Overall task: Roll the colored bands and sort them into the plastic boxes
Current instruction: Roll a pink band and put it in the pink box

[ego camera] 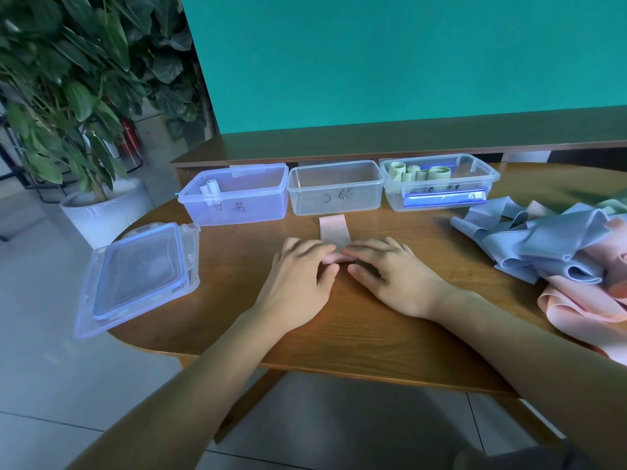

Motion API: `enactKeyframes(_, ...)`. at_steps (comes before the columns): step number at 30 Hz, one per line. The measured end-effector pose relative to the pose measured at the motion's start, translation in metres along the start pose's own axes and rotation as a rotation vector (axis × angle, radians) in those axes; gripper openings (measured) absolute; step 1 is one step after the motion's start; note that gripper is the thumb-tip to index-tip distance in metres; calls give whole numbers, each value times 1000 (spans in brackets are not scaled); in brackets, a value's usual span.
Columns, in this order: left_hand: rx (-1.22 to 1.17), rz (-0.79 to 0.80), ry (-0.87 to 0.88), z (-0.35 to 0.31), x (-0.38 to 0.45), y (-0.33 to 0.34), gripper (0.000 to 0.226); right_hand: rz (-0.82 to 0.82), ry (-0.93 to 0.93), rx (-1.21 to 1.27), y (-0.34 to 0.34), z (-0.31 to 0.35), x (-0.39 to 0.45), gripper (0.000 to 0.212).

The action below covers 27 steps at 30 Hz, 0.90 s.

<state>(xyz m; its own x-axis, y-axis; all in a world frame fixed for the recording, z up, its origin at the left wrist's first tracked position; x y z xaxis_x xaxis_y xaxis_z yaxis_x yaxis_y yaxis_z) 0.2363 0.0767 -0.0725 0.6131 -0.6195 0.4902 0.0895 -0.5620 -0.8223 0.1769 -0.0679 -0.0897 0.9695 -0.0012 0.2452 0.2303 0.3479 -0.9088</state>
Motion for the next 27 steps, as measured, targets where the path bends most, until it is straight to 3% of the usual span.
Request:
enactKeyframes(9, 71, 83, -49, 11, 10, 11, 34, -32, -17, -6, -2, -2, 6, 43)
enactKeyframes(15, 20, 4, -3, 9, 11, 7, 34, -10, 6, -40, 0, -9, 15, 45)
enactKeyframes(23, 59, 87, -80, 18, 22, 14, 36, -42, -45, -7, -4, -4, 17, 38)
enactKeyframes(27, 25, 35, -62, 17, 23, 10, 35, -30, -21, -24, -2, -8, 21, 43)
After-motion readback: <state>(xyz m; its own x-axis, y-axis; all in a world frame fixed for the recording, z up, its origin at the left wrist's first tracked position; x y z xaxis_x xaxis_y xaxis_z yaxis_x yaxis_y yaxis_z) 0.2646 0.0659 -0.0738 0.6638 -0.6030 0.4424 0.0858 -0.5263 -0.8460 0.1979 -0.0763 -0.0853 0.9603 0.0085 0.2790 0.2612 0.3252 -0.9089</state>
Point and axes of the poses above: each hand's wrist, its own x-axis towards the middle knuckle, its own y-axis out of the palm, z = x × y, the point moved 7 cm from there along x, towards the middle knuckle, and after that the axes turned 1 degree about -z, right-handed, at the moved point
